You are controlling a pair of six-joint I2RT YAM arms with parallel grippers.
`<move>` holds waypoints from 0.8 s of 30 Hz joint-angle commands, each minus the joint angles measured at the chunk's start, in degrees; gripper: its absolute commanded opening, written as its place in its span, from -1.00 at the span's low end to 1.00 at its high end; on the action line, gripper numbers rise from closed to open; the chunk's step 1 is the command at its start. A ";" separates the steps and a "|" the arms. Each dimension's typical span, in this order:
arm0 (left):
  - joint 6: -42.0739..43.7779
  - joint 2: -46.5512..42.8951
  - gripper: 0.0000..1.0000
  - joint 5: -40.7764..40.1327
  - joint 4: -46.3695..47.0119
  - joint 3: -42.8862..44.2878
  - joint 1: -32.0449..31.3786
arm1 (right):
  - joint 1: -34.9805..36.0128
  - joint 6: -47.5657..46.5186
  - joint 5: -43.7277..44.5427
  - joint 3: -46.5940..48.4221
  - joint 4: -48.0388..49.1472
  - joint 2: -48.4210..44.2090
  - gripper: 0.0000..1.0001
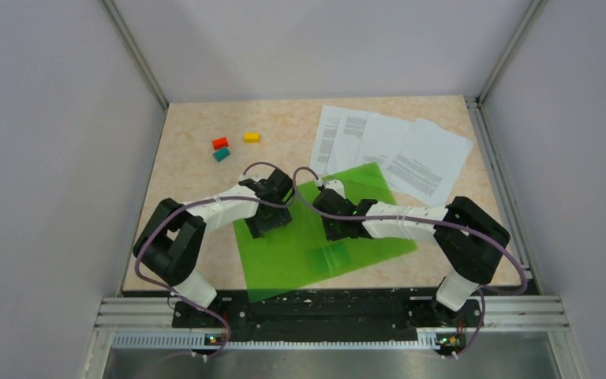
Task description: Put the files into the folder
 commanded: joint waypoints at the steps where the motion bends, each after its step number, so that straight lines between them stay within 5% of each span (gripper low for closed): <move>1: -3.31 3.76 0.53 -2.99 -1.04 -1.31 0.37 | 0.86 -1.15 4.32 -2.52 -5.14 3.12 -0.91; 14: -3.71 5.50 0.53 0.03 1.76 -4.92 3.06 | 5.51 1.54 17.61 -3.46 -8.70 4.95 -0.92; 24: -2.84 6.38 0.52 2.60 3.85 -6.67 6.26 | 6.18 1.88 19.51 -6.29 -7.31 3.89 -0.92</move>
